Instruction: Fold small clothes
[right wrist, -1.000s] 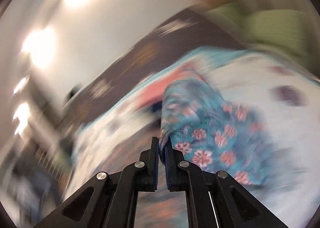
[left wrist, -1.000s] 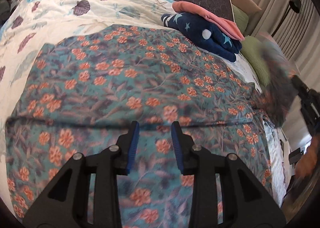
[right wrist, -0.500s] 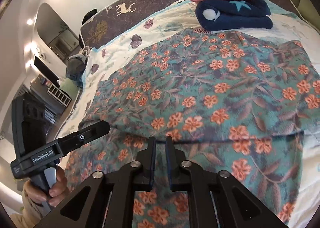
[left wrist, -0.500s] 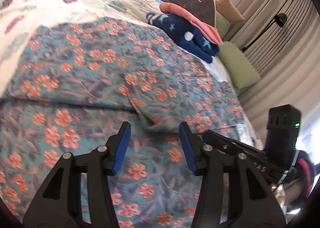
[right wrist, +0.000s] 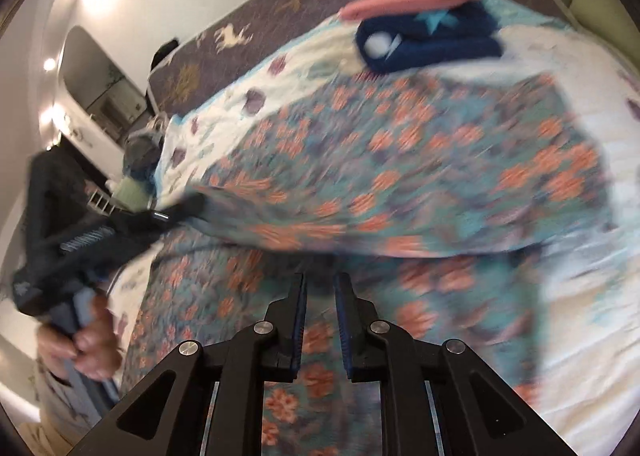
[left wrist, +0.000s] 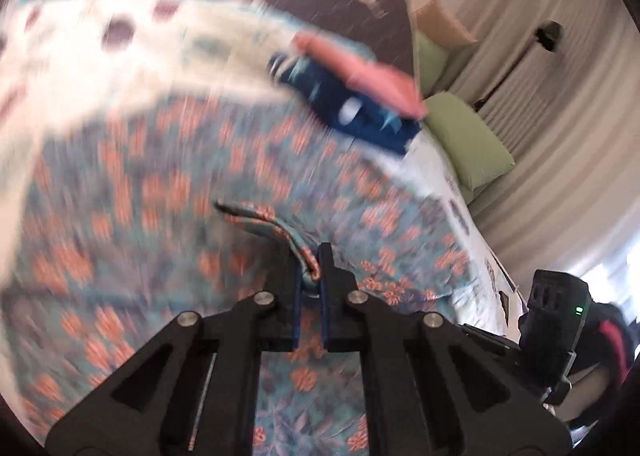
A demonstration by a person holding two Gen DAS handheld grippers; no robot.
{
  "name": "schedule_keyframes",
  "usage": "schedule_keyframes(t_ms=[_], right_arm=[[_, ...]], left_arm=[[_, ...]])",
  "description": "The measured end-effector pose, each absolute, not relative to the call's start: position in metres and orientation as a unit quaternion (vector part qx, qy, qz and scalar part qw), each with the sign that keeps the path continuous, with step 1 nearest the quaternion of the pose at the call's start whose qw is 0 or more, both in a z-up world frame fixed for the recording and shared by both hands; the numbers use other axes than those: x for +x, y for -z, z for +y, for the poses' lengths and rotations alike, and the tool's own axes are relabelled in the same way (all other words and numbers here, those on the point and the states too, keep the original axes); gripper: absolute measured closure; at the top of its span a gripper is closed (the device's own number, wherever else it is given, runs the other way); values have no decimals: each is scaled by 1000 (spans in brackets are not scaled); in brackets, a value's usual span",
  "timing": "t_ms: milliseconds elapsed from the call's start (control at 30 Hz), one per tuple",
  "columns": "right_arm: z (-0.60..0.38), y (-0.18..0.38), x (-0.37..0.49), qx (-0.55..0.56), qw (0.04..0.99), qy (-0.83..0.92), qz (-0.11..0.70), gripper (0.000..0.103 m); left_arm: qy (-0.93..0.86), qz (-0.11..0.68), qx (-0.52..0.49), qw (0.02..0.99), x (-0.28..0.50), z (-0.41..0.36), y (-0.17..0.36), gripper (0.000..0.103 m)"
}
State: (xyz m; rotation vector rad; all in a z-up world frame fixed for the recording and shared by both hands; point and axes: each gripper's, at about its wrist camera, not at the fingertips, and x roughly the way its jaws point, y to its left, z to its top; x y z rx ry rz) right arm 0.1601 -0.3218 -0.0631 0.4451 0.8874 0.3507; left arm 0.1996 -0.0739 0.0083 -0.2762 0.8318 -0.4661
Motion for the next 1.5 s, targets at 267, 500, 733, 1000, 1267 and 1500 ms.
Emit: schedule_keyframes(t_ms=[267, 500, 733, 1000, 1267, 1500], right_arm=[[-383, 35, 142, 217, 897, -86, 377, 53], [-380, 72, 161, 190, 873, -39, 448, 52], [-371, 67, 168, 168, 879, -32, 446, 52], [-374, 73, 174, 177, 877, -29, 445, 52], [-375, 74, 174, 179, 880, -33, 439, 52], [-369, 68, 183, 147, 886, -30, 439, 52]], left_arm=[[136, 321, -106, 931, 208, 1, -48, 95], [80, 373, -126, 916, 208, 51, 16, 95], [88, 410, -151, 895, 209, 64, 43, 59], [110, 440, -202, 868, 228, 77, 53, 45], [115, 479, -251, 833, 287, 88, 70, 98], [107, 355, -174, 912, 261, 80, 9, 100]])
